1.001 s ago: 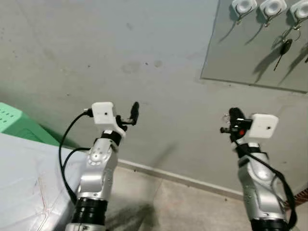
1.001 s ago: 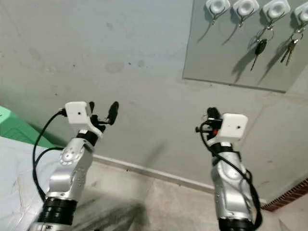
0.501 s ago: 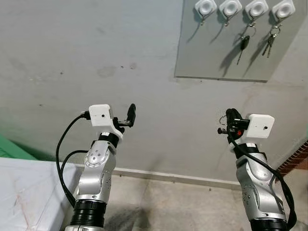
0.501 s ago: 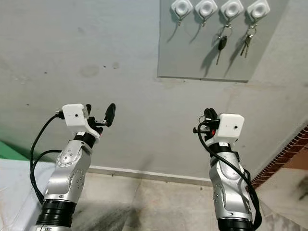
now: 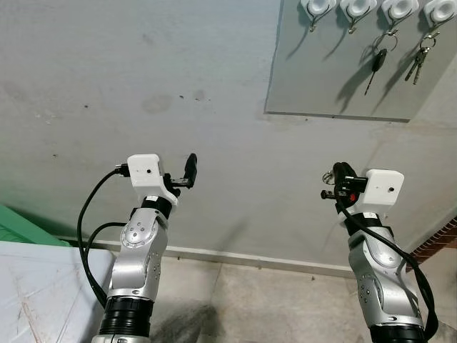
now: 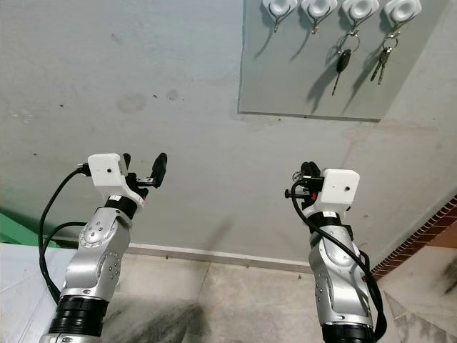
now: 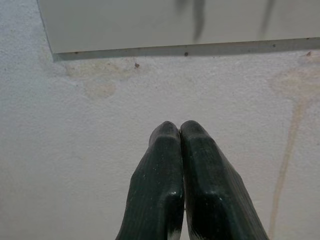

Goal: Hang keys on a hook

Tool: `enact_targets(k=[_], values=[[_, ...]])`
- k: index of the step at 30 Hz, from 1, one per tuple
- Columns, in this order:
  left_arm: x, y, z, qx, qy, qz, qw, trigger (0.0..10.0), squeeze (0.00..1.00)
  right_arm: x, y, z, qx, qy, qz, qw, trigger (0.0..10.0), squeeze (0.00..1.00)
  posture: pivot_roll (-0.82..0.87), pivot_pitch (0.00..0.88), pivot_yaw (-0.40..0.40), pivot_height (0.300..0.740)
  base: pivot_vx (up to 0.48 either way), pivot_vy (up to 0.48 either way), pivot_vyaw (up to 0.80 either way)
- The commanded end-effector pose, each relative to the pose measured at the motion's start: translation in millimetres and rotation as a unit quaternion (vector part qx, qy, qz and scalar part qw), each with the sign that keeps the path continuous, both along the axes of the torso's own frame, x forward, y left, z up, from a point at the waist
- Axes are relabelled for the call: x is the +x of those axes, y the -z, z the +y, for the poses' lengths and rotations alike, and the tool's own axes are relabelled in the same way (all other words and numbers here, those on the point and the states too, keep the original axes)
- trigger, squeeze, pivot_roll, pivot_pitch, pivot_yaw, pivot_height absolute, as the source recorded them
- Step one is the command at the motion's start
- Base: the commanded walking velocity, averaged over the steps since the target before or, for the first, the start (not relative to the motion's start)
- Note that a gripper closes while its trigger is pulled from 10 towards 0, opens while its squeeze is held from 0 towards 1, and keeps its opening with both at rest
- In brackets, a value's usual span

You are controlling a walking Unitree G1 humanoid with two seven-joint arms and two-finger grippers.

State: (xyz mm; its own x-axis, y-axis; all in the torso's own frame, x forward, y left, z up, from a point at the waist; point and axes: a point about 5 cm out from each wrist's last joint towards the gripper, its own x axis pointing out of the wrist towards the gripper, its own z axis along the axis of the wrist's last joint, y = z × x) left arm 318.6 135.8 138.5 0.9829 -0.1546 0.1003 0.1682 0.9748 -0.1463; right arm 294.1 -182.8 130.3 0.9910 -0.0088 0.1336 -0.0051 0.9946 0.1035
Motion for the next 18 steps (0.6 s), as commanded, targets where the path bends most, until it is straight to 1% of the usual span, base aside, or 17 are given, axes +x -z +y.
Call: enact_targets(k=[1,4,6,12,18], values=[[-0.1,-5.3,0.6,0.009,0.000,-0.010,1.000,10.0,0.00,-0.4,-2.8,0.4,0.001,0.001,-0.003,1.000,10.0,0.00,-0.06,0.060,0.033,0.721,0.000,-0.431,-0.72],[-0.1,-4.7,0.0,0.009,0.000,-0.008,1.000,10.0,0.00,-0.6,-2.6,0.4,0.001,0.001,-0.002,1.000,10.0,0.00,-0.06,0.061,0.032,0.721,0.000,0.000,-0.73],[-0.4,-5.6,0.5,-0.021,-0.002,-0.008,1.000,10.0,0.00,-0.7,-2.6,0.3,0.001,0.001,-0.002,1.000,10.0,0.00,-0.06,0.062,0.032,0.721,0.000,0.000,-0.73],[-0.2,-5.3,1.3,-0.011,-0.008,-0.007,1.000,10.0,0.00,-0.8,-2.6,-0.4,0.000,0.001,-0.002,1.000,10.0,0.00,-0.06,0.061,0.028,0.721,0.000,0.000,-0.73],[-0.6,-4.7,1.0,-0.014,-0.011,-0.005,1.000,10.0,0.00,-0.9,-3.4,-0.5,-0.001,0.000,-0.005,1.000,10.0,0.00,-0.06,0.062,0.026,0.721,0.000,0.000,-0.73]])
